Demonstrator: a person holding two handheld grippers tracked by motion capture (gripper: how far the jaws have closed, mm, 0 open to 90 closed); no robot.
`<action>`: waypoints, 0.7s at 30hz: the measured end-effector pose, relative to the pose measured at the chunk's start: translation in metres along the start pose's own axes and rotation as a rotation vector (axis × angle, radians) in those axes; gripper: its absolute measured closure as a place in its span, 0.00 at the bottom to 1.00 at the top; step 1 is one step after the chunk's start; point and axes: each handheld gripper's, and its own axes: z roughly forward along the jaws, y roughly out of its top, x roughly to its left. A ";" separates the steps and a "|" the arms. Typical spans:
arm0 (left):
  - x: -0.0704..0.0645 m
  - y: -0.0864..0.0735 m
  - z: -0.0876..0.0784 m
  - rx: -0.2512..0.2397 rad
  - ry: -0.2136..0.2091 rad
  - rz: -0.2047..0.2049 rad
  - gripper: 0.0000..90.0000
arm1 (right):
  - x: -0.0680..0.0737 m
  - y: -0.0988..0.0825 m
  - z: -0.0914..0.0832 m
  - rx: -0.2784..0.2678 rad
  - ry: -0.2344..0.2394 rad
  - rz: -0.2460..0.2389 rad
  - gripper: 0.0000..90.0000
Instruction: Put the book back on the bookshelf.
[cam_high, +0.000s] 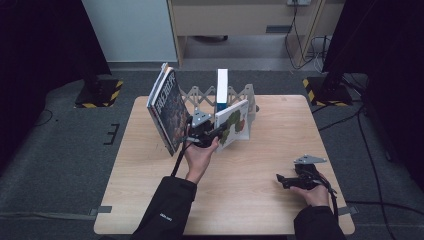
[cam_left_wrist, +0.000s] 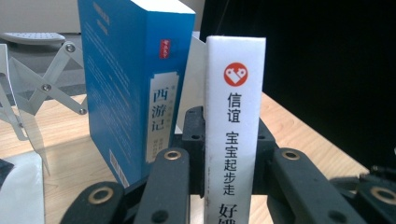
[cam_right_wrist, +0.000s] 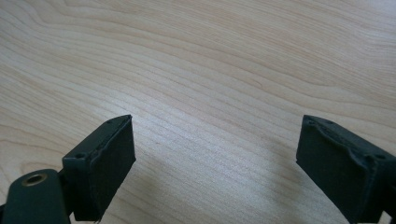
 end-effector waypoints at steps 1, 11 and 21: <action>0.000 0.000 0.000 0.000 0.000 0.000 0.82 | 0.000 0.000 0.000 0.000 0.000 0.000 0.13; -0.010 0.003 0.019 -0.008 0.046 0.032 0.82 | 0.000 -0.002 0.005 0.050 -0.007 -0.015 0.12; -0.011 -0.003 0.034 -0.003 0.063 0.024 0.82 | 0.000 -0.003 0.008 0.046 -0.022 -0.027 0.12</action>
